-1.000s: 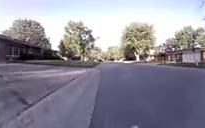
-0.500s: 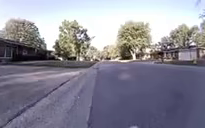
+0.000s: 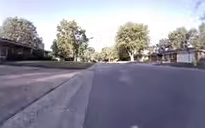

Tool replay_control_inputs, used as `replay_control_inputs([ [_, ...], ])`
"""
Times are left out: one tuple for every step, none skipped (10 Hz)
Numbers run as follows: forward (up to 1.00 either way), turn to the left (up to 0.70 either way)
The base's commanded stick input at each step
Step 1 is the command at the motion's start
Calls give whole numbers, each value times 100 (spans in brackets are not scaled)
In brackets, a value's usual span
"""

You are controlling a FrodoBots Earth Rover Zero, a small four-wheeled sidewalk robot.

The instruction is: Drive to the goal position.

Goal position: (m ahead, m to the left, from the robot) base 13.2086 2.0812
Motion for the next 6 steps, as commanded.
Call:
replay_control_inputs([
  [100, 0],
  [100, 0],
  [100, 0],
  [100, 0],
  [100, 0],
  [100, 0],
])
